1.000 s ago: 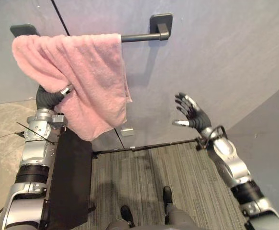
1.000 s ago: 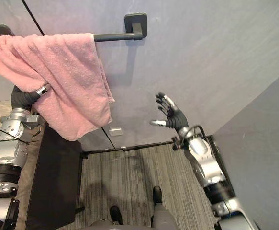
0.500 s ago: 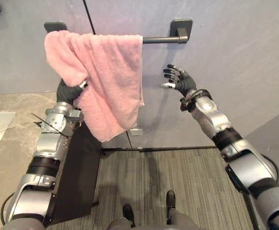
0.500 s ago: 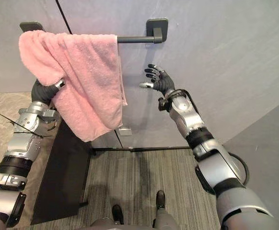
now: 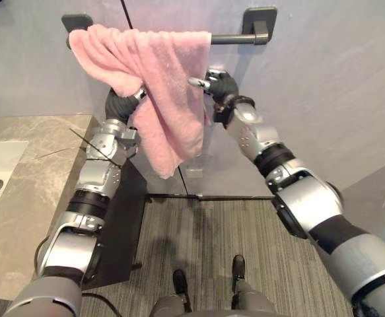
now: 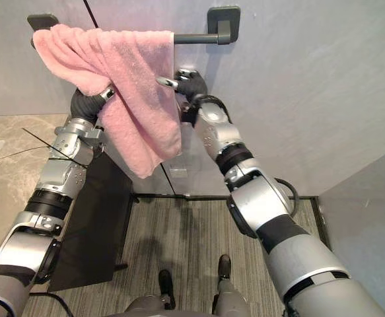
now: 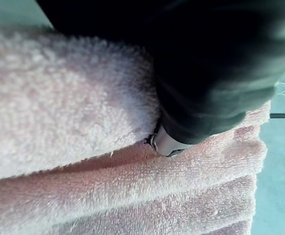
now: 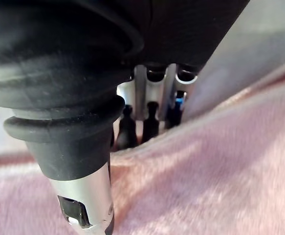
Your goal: Organize washtable
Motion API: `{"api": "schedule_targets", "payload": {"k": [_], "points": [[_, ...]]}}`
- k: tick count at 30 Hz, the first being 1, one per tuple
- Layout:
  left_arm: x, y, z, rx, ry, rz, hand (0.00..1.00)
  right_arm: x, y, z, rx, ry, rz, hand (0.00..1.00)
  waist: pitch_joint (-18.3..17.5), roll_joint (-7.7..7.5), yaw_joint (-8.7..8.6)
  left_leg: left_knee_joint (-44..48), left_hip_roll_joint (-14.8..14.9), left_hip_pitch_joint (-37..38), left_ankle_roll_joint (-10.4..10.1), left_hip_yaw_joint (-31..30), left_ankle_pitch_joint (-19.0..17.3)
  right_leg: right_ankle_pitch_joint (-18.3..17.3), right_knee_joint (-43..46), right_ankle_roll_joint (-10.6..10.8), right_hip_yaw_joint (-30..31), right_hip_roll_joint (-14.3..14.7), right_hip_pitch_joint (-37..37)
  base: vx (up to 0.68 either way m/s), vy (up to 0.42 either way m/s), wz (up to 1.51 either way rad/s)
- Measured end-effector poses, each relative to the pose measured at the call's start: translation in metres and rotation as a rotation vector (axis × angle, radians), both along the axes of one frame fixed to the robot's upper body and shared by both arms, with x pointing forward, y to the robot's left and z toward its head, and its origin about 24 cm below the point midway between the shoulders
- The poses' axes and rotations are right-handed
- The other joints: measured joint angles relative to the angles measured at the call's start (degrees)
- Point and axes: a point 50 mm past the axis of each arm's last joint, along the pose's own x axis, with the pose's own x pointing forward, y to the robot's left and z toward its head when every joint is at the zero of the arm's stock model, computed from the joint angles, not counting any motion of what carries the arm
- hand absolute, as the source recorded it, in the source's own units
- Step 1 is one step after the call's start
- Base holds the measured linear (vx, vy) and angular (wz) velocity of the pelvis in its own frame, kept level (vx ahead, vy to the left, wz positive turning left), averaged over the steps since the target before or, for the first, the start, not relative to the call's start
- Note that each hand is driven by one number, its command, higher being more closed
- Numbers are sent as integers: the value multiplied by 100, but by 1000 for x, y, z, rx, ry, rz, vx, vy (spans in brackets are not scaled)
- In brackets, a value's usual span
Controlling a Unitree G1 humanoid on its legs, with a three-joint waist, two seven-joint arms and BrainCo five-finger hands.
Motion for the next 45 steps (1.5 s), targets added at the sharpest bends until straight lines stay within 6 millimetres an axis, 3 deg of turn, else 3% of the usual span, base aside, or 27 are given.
{"api": "schedule_targets", "payload": {"k": [4,8,9,15,21,23,26,30,34,45], "points": [[2,0,0,-3,7,7,100,-10,30,14,-24,-56,69,0,25,-4,-2,1,32,-27,-12,-46,10,-16,0,-22,-36,28,-5,24,21,4],[3,-1,3,-4,0,8,100,-12,35,15,-40,-75,80,0,60,-17,-5,1,38,-33,-10,-93,12,-16,1,-23,-100,30,12,31,29,6],[4,0,4,-3,0,10,100,-13,36,15,-49,-82,82,100,69,-30,-10,1,38,-31,-10,-100,12,-16,1,-23,-106,30,17,28,36,2],[5,0,4,7,1,16,100,-15,38,20,-122,-142,102,100,81,-47,-17,2,42,-5,-9,-93,11,-16,0,-23,-90,37,34,26,28,-1],[4,2,5,15,-3,27,100,-7,9,33,-172,-204,34,100,131,-98,-37,2,38,76,-9,-25,9,-16,-1,-23,8,39,80,15,17,-5],[1,12,-3,-3,12,54,100,-8,3,40,-185,-242,39,100,133,-100,-152,1,39,100,-9,9,9,-16,-1,-23,19,42,85,15,16,-6],[-1,17,-9,-3,28,66,100,-6,-14,45,-209,-281,17,100,133,-100,-171,1,39,120,-10,17,9,-16,-1,-24,28,43,103,4,5,-2],[-7,31,-8,43,24,98,100,-2,-51,35,-237,-285,-41,100,133,-101,-178,1,36,151,-9,31,10,-15,-2,-24,38,42,129,0,0,0],[-14,48,-5,31,4,141,100,1,-74,25,-256,-261,-90,100,132,-101,-191,-1,38,197,-9,57,10,-13,-3,-27,66,48,155,10,12,-3],[-18,51,-12,34,18,131,100,-1,-79,9,-259,-236,-81,100,131,-103,-184,-8,36,262,-9,130,9,-13,-3,-26,157,60,172,17,18,-4]]}}
